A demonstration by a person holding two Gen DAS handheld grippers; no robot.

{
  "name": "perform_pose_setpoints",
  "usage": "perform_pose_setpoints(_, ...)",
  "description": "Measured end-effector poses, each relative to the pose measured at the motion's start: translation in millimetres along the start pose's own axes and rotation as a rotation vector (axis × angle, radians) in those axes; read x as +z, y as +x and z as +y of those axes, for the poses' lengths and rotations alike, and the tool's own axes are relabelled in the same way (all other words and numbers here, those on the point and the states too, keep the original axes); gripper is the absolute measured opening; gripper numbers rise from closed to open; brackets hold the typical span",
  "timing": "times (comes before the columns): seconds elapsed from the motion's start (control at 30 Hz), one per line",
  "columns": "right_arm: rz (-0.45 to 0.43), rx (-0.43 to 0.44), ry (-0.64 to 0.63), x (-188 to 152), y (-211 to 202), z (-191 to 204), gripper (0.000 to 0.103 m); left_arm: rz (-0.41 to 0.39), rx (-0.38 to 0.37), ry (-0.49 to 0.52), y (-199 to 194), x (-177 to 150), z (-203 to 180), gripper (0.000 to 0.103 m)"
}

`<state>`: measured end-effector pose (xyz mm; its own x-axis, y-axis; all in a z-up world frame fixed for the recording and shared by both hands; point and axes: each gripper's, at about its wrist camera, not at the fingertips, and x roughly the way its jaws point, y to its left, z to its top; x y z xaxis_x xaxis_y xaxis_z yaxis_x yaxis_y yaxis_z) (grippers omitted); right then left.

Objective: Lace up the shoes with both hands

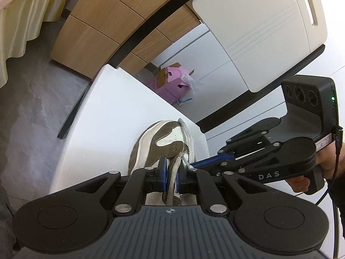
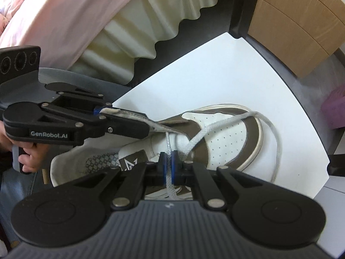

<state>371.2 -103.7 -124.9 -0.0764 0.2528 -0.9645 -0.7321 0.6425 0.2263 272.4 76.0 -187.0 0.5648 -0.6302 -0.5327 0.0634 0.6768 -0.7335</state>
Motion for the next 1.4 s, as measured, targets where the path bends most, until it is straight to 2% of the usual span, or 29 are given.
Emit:
perform_pose_setpoints(0.3, 0.009, 0.011, 0.088, -2, 8, -8, 0.005, 0.003, 0.013, 0.044, 2, 0, -3, 0.010)
perform_pose_setpoints(0.4, -0.022, 0.020, 0.105, -5, 6, -9, 0.005, -0.003, 0.038, 0.113, 2, -1, -11, 0.010)
perform_pose_setpoints(0.47, -0.054, 0.025, 0.117, -10, 5, -10, 0.005, -0.011, 0.072, 0.211, 3, -5, -22, 0.009)
perform_pose_setpoints(0.6, -0.114, 0.013, 0.118, -19, 2, -8, 0.005, -0.031, 0.168, 0.498, 7, -22, -51, 0.009)
perform_pose_setpoints(0.73, -0.154, -0.056, 0.053, -23, 1, 7, 0.004, -0.034, 0.244, 0.742, 12, -42, -68, 0.009)
perform_pose_setpoints(0.9, -0.198, -0.156, -0.063, -27, 3, 28, 0.004, -0.010, 0.256, 0.864, 13, -51, -71, 0.009)
perform_pose_setpoints(1.0, -0.229, -0.209, -0.117, -28, 2, 37, 0.004, -0.005, 0.259, 0.900, 14, -53, -73, 0.009)
perform_pose_setpoints(1.3, -0.301, -0.316, -0.267, -38, 12, 54, 0.004, 0.007, 0.246, 0.897, 12, -50, -70, 0.009)
perform_pose_setpoints(1.4, -0.295, -0.361, -0.341, -45, 13, 60, 0.007, 0.010, 0.244, 0.902, 13, -51, -71, 0.010)
